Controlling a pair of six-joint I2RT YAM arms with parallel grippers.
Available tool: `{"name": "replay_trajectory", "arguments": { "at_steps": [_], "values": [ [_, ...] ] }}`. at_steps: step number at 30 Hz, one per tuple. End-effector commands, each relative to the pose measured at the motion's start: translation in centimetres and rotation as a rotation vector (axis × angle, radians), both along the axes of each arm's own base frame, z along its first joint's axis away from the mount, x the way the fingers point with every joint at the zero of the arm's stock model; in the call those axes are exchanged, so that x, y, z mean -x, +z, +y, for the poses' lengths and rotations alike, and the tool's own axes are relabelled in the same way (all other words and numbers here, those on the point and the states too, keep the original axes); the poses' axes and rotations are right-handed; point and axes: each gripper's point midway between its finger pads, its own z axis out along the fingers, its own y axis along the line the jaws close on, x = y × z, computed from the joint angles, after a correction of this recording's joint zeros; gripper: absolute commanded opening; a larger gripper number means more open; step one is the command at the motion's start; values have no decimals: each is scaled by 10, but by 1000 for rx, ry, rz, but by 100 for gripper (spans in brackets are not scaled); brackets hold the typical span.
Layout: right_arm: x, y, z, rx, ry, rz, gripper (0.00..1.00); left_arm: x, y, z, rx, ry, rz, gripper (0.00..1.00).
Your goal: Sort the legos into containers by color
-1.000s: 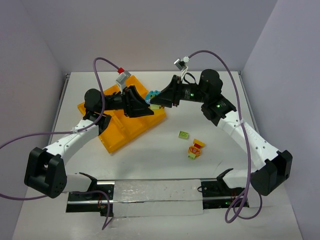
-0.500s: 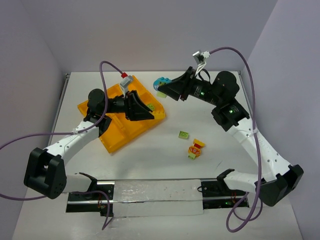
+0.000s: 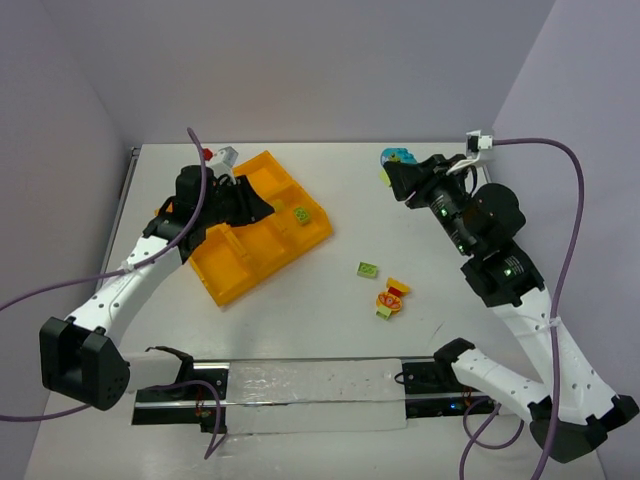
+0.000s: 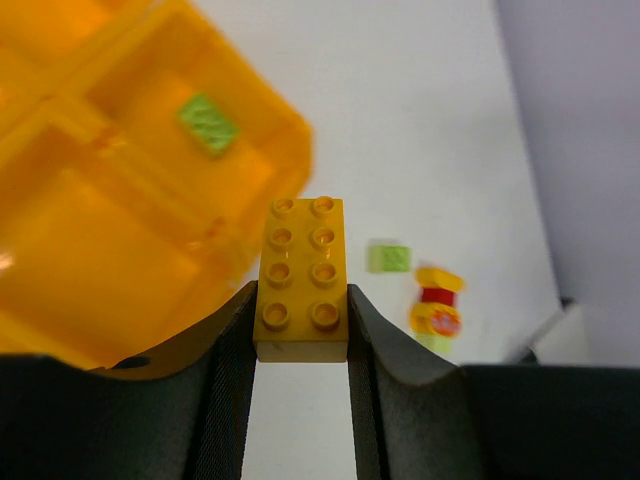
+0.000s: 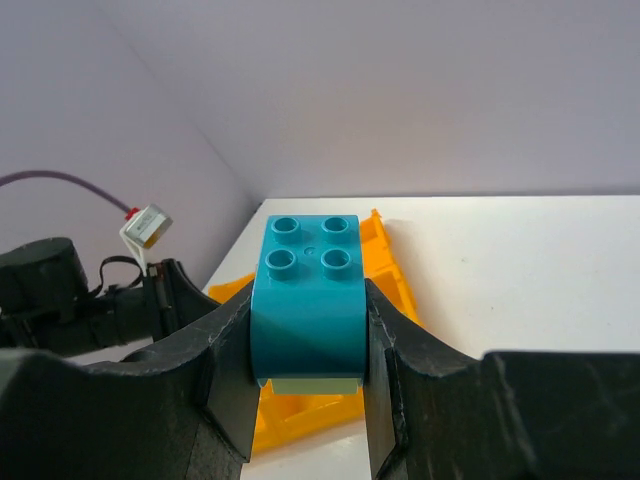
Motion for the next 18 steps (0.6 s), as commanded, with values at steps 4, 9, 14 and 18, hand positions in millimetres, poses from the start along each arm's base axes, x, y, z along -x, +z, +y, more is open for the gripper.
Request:
{"name": "replay_trajectory", "arguments": {
  "at_steps": [4,9,14,18],
  "values": [
    [-18,-23,5,34,-17,72,0,-13,-39,64,-247,364,67,0],
    [-20,-26,16,30,28,86,0,-10,-62,75,-278,426,84,0],
    [-23,-28,18,25,20,101,0,-19,-86,66,-336,437,132,0],
    [-25,-31,23,32,39,114,0,-21,-88,66,-343,455,123,0]
  ]
}}
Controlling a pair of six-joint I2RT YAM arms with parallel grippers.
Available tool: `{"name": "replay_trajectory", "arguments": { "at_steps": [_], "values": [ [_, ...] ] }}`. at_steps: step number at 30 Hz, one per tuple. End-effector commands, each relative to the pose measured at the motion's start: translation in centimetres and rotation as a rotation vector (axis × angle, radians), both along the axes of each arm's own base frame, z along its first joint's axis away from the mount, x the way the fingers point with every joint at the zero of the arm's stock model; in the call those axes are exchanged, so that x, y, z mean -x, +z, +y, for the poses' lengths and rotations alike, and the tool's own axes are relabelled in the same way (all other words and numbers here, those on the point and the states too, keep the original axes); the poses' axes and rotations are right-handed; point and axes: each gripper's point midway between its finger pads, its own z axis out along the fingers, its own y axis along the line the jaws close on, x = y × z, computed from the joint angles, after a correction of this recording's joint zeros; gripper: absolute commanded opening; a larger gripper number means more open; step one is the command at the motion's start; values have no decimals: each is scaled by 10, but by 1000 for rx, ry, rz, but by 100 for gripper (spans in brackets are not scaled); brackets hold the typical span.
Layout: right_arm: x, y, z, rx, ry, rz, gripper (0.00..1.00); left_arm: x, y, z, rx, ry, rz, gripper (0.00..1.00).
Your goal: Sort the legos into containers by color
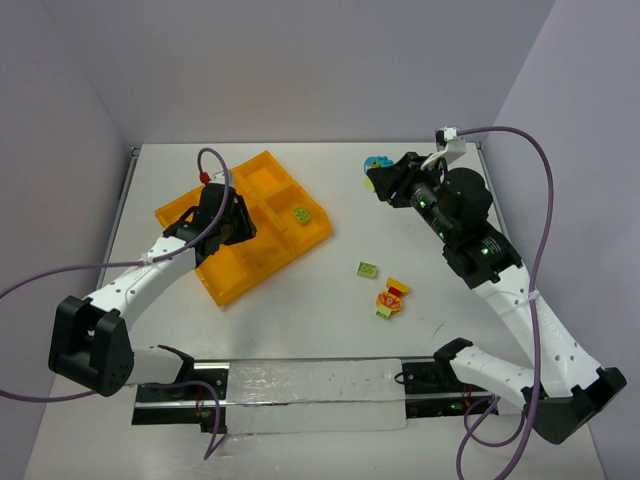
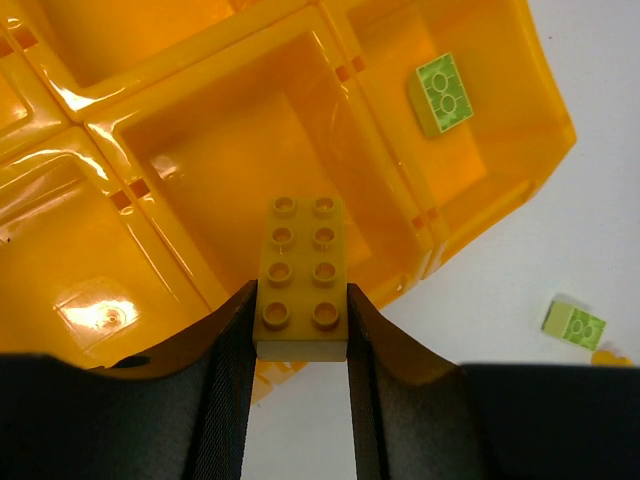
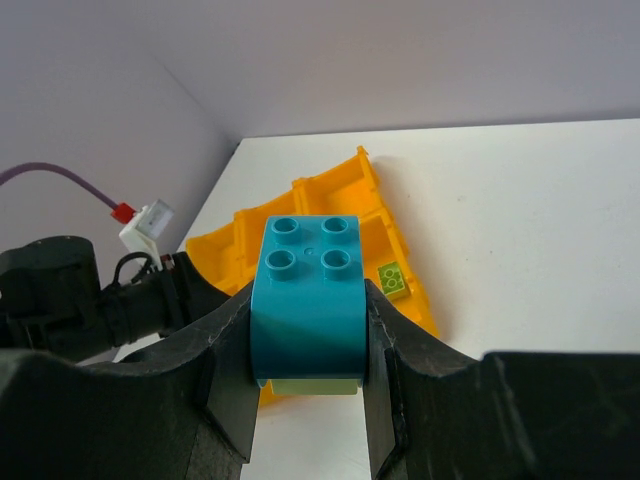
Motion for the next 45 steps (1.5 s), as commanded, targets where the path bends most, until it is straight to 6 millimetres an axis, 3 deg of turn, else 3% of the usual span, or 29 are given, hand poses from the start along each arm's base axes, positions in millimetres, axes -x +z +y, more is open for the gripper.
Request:
{"name": "replay_trajectory", "arguments": {
  "at_steps": [1,5,7,8,9,11,13,17,20,22,24,26,28,31,33,36,38,45],
  "values": [
    [-1,14,6,-22,19,-27,0,-12,11,2,-11,51,-62,2],
    [0,11,5,-28,18,-30,0,-21,5,-1,-37,48,-51,18],
    [1,10,5,-26,18,-31,0,-24,1,-4,-38,38,-39,34],
    [1,9,4,-25,17,-29,0,-26,0,-6,-38,33,-34,47],
    [1,9,5,-22,18,-27,0,-28,-2,-9,-38,27,-26,65],
    [1,7,6,-17,23,-23,0,-30,-2,-15,-34,5,-20,79],
    [1,5,7,-6,33,-18,0,-31,4,-20,-22,-9,-33,86],
    [1,0,13,26,71,-8,0,-32,30,-22,-18,-19,-78,90],
    [7,-4,24,38,142,-6,0,-31,69,-18,-15,-34,-158,87],
    [11,-11,36,61,224,4,0,-18,125,-34,76,-191,-293,67],
    [14,-16,43,71,272,18,0,-6,150,-48,161,-308,-352,66],
    [16,-19,56,63,343,24,0,24,185,-81,335,-567,-381,68],
    [32,-16,73,15,483,15,0,43,199,-97,429,-702,-403,69],
    [59,-4,96,-62,724,7,0,92,228,-117,641,-972,-496,69],
    [70,-2,104,-96,825,32,0,118,233,-118,727,-1090,-525,69],
    [88,24,110,-195,946,-29,0,128,230,-118,778,-1140,-508,69],
    [95,30,112,-219,993,-45,0,132,230,-118,809,-1152,-493,69],
    [83,34,117,-231,974,-33,0,141,244,-117,832,-1204,-531,74]
  ]
}}
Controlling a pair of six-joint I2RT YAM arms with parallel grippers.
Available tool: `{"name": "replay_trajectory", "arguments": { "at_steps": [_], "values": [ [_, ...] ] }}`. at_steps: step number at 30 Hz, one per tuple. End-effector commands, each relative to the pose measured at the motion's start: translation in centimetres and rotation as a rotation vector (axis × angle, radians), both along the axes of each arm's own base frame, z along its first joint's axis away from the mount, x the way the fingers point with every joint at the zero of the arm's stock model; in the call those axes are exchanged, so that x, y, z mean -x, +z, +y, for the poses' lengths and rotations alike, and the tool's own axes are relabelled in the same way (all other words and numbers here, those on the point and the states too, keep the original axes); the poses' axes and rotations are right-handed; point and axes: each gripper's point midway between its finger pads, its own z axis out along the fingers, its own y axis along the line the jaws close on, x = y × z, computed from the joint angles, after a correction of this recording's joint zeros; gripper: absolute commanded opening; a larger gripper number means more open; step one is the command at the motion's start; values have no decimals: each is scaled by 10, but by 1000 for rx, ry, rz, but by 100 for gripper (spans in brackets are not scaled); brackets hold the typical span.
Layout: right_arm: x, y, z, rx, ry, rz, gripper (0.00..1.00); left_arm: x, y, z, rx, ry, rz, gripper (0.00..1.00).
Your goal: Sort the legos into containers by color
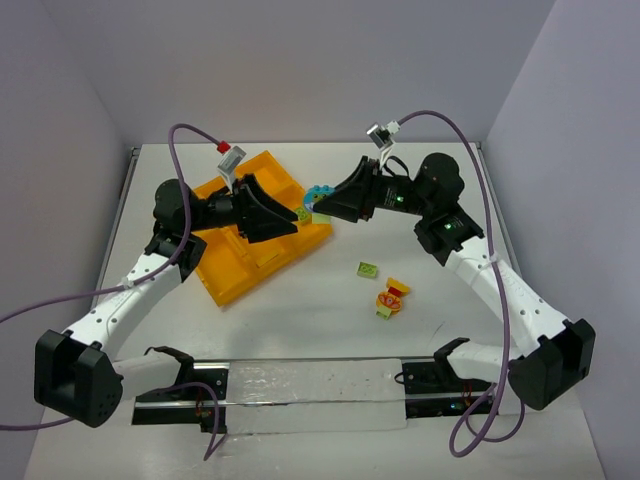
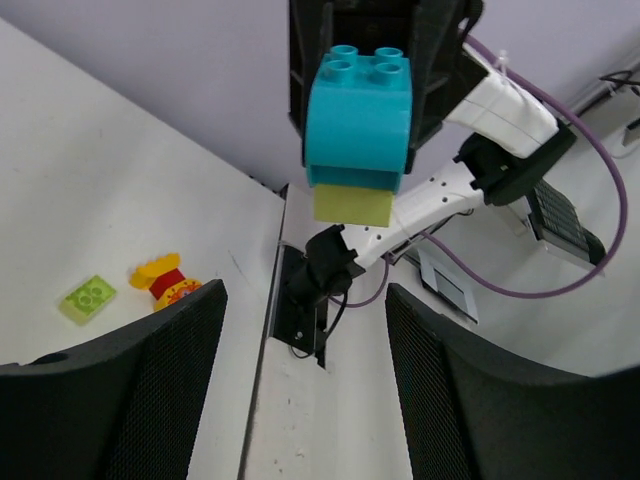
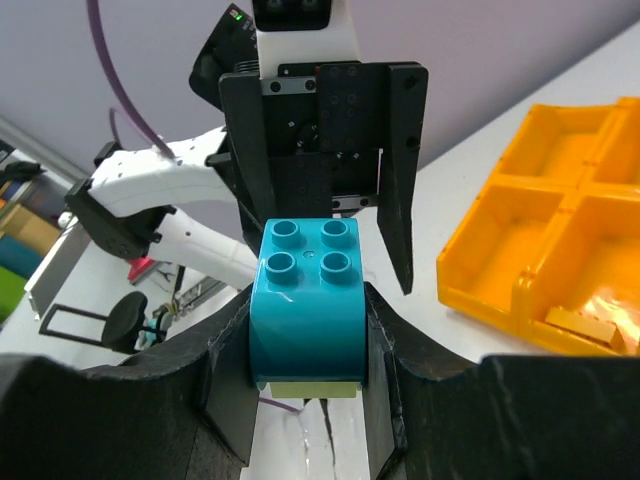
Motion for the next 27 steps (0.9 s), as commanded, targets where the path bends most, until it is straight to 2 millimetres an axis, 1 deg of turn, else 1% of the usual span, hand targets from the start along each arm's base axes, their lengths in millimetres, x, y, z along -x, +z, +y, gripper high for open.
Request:
{"name": "replay_trajectory", "arguments": {
  "at_steps": [1,4,6,12,19,26,27],
  "values": [
    [4,25,3,-53,47,-60,0,19,33,4,64,-87,-129,78],
    [3,27,7,-51,54,-66,0,20,37,4,80,-104,-124,89],
    [3,27,10,-41,53,-67,0,21,40,3,91,-113,-123,90],
    [5,30,19,-40,69,-70,0,11,38,-1,92,-87,-91,89],
    [4,26,31,-28,78,-51,0,4,43,-6,96,-60,-94,87],
    [1,24,39,-20,80,-41,0,7,51,-7,120,-61,-112,86],
    [0,23,40,-22,80,-37,0,7,52,-7,124,-60,-110,84]
  ]
}}
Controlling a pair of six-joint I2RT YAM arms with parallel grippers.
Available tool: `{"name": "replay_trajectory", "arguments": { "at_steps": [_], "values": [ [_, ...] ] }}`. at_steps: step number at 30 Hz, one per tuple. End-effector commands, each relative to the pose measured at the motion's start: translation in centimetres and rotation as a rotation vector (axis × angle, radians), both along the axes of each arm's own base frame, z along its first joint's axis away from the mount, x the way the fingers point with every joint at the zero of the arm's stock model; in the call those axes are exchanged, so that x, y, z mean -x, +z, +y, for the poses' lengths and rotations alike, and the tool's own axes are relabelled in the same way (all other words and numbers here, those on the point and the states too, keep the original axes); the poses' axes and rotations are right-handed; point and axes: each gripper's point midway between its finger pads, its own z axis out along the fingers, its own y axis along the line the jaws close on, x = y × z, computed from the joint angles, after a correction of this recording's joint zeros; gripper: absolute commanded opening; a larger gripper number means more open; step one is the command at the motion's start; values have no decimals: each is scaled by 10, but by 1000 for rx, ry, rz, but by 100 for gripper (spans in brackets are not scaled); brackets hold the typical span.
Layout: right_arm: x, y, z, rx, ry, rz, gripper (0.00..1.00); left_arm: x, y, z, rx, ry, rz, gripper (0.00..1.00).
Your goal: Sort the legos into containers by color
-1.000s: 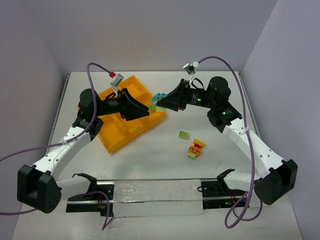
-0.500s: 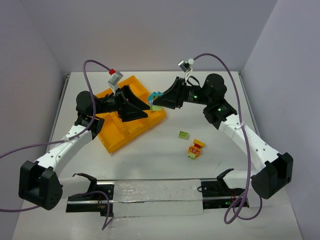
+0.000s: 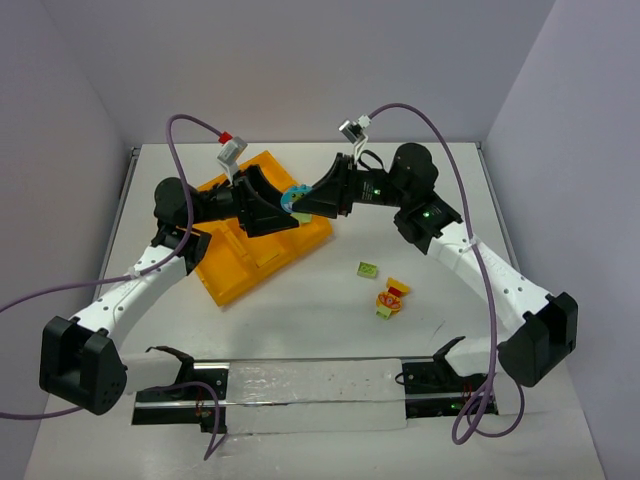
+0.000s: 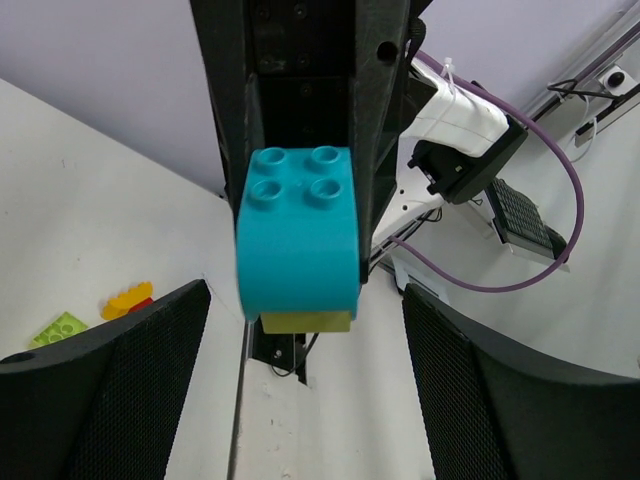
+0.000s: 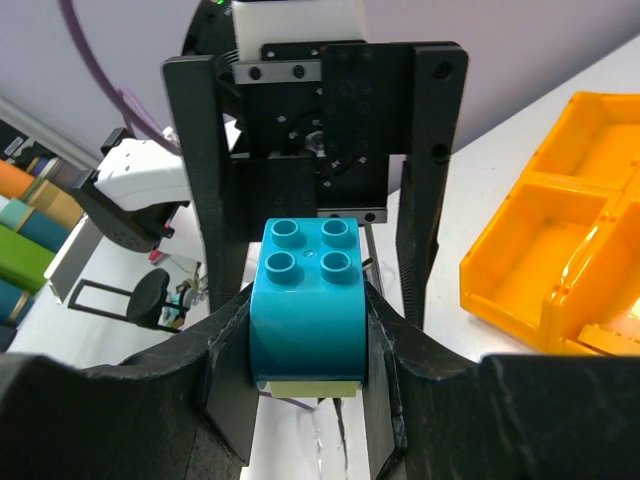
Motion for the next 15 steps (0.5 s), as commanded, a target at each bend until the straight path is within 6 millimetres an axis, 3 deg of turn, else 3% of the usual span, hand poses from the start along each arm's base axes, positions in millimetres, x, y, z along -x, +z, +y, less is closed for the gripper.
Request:
{"name": "replay_trajectory", "arguments": {
  "at_steps": [1,6,9,13,15],
  "values": [
    [1,22,3,-36,-8,-56,0,5,28,-2,57,5,-93,83],
    [-1,23,3,-40,-15,-55,0,5,26,-5,57,4,-85,75],
    [-2,24,3,-47,-20,-53,0,5,25,-6,60,8,-83,64],
    [-4,26,4,-59,-26,-43,0,4,24,-5,61,23,-77,34],
    [-4,27,4,-66,-30,-42,0,2,23,-6,53,36,-72,10]
  ]
}}
